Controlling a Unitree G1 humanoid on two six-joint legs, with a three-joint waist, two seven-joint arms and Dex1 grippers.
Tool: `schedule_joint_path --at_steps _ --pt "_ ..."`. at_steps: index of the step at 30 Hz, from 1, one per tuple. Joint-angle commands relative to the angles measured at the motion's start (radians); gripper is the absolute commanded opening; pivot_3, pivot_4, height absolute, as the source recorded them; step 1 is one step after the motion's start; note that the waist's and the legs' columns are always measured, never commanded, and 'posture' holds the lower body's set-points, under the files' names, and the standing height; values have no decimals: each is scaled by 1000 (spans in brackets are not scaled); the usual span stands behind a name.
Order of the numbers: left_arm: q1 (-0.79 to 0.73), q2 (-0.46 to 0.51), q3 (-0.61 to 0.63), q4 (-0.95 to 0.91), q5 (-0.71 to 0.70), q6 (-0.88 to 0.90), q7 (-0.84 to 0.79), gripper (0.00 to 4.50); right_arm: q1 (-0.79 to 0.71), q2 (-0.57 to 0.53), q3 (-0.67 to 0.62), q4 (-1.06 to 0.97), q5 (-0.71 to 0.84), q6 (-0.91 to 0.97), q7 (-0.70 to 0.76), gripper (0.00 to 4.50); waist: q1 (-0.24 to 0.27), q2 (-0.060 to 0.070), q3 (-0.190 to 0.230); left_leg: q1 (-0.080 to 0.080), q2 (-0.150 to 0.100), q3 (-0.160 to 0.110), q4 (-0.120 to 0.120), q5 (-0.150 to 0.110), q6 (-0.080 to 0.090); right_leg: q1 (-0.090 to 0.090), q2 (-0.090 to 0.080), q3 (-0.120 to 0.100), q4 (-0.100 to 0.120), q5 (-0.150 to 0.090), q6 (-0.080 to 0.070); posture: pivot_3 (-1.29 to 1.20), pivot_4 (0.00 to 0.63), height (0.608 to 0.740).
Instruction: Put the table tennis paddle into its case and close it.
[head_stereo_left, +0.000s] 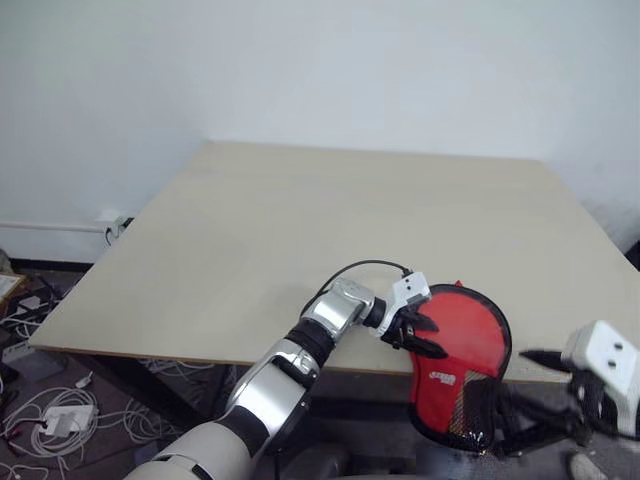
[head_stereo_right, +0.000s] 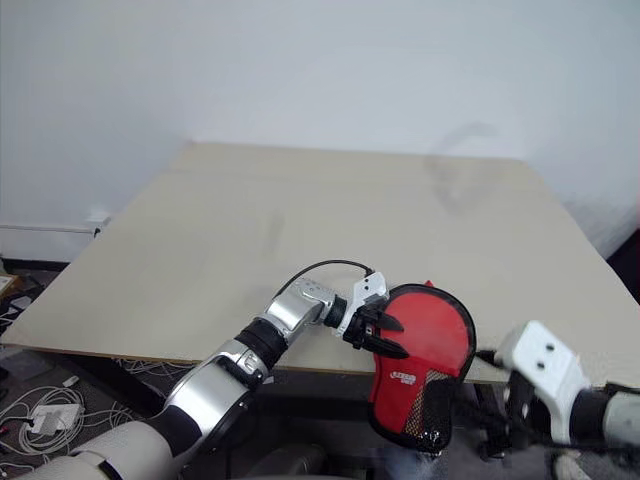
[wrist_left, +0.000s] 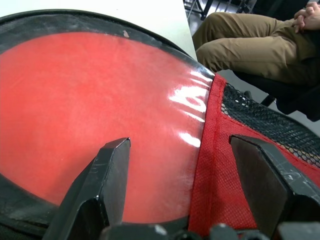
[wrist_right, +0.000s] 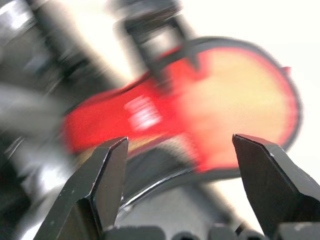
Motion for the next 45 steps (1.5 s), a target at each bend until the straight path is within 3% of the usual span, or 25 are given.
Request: schedule_joint_path --at_steps 1,5,10,17,21,30,34,42,45 --pt "51 19 -30 67 49 24 31 3354 -158 66 121 77 -1 138 -189 3613 0 -1 0 2 0 3 -2 0 1 1 -4 -2 0 0 1 0 0 740" --pt "67 24 -1 26 29 -9 46 3354 -350 215 229 152 -29 236 -366 3613 1 0 -1 4 -1 6 -5 -1 2 1 -9 -6 -1 1 2 0 0 740" --pt "62 45 48 -37 -22 11 -6 3354 -498 335 288 204 -77 290 -478 3613 1 1 0 2 -2 6 -8 -1 2 -5 -8 -4 -1 7 3 0 0 740" --pt "-2 151 122 -184 -161 160 -184 3354 -585 419 243 331 -130 344 -550 3613 -3 7 3 1 -1 4 -10 -1 1 -13 -4 2 1 8 3 0 0 740" --pt "-47 212 145 -187 -172 160 -192 3354 -647 474 204 402 -135 469 -589 3613 -3 7 3 -10 -2 4 -9 4 -7 -26 0 8 2 11 1 0 0 740" --pt "-7 341 144 -376 -246 299 -270 3354 -688 621 178 417 -156 549 -598 3613 -8 12 4 -10 -2 5 -8 5 -9 -26 4 13 2 14 0 0 0 740" --pt "33 374 127 -405 -247 314 -257 3354 -675 624 199 433 -187 553 -587 2719 -14 15 4 -9 0 4 -8 6 -10 -26 7 15 2 17 -1 0 0 740" --pt "87 331 105 -449 -254 325 -194 3354 -666 639 206 425 -227 512 -567 42 -13 14 4 -8 0 3 -8 6 -9 -26 7 15 2 20 -3 0 0 740" --pt "96 326 100 -465 -264 348 -186 3354 -681 675 200 396 -237 456 -574 42 -13 15 4 -7 0 3 -8 6 -9 -26 8 15 2 21 -3 0 0 740"
